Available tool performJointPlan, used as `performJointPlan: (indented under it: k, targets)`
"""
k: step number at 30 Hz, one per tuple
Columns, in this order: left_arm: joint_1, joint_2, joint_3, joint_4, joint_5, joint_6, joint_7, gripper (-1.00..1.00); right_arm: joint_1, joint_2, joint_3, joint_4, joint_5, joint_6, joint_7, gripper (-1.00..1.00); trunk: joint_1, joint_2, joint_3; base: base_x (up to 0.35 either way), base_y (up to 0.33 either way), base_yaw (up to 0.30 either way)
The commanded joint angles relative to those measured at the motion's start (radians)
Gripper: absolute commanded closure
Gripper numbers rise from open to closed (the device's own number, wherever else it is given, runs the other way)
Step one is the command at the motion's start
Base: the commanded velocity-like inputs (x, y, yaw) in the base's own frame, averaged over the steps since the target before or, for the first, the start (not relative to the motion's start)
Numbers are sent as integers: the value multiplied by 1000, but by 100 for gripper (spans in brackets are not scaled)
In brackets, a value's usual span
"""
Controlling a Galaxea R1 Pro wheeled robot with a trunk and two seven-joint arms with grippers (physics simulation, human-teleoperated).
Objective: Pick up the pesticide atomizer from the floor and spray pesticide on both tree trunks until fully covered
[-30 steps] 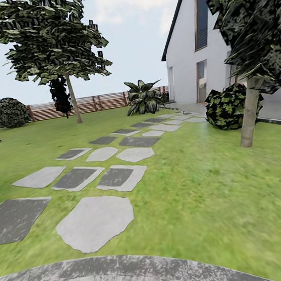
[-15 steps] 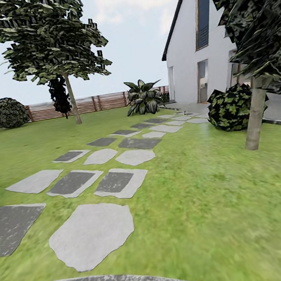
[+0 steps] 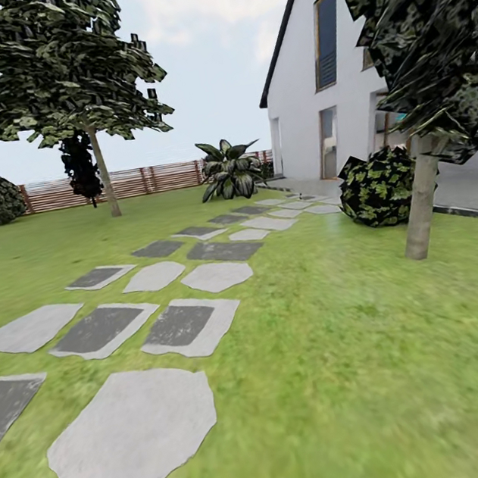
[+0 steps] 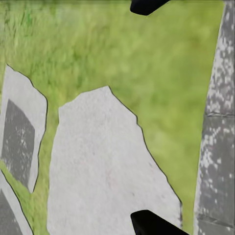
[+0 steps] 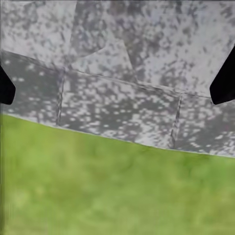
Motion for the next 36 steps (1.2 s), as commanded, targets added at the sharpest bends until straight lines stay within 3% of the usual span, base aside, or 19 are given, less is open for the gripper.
performJointPlan:
  k: [1,36]
  targets:
    - [0,0,4,1,-6,-3,0,-100,0,0,-1,-1,-2,-2,1,-100,0,0,-1,328,0,-125]
    - [-1,0,4,0,-6,-3,0,-100,0,0,-1,-1,-2,-2,1,-100,0,0,-19,328,0,-22]
